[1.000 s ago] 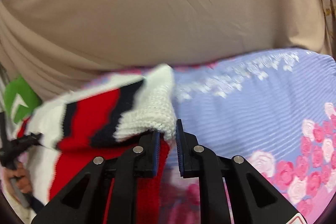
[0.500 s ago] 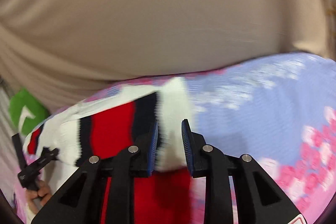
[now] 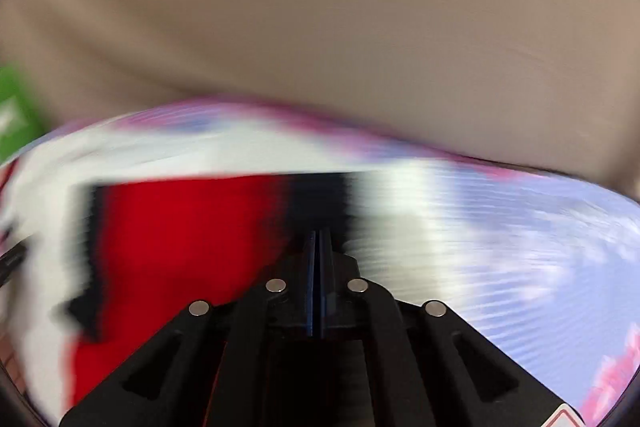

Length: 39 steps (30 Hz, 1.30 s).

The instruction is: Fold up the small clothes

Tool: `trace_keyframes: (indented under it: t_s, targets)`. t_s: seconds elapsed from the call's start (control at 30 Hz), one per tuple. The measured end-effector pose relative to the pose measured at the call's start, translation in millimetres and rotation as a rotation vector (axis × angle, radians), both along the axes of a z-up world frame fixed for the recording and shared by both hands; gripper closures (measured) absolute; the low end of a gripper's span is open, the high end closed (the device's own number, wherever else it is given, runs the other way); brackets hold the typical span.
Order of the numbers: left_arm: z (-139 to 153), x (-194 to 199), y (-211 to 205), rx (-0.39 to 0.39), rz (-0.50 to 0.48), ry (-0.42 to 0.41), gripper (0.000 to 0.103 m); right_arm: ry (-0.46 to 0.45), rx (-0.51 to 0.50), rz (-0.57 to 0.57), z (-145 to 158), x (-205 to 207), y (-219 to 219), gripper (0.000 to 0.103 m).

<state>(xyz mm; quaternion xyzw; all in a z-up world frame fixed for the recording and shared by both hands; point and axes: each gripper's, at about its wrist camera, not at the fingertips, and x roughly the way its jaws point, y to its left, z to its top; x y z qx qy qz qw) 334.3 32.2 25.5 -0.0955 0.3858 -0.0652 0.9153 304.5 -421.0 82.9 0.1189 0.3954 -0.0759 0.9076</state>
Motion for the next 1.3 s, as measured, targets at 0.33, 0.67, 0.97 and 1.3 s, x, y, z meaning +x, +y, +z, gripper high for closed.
trace_keyframes:
  t_s: [0.33,0.67,0.97,1.3]
  targets:
    - [-1,0,-1,0.000,0.003,-0.002,0.091,0.033,0.051,-0.013,-1,12,-9,0.058]
    - [-1,0,-3,0.004,-0.012,-0.003,0.085,-0.023,0.083,-0.057,-8,6,-21,0.088]
    - [-2,1,-2,0.000,-0.011,-0.001,0.085,-0.215,-0.005,-0.062,46,-63,22,0.085]
    - [-2,2,-4,0.003,-0.011,-0.001,0.085,-0.033,-0.080,0.000,-6,-94,27,0.103]
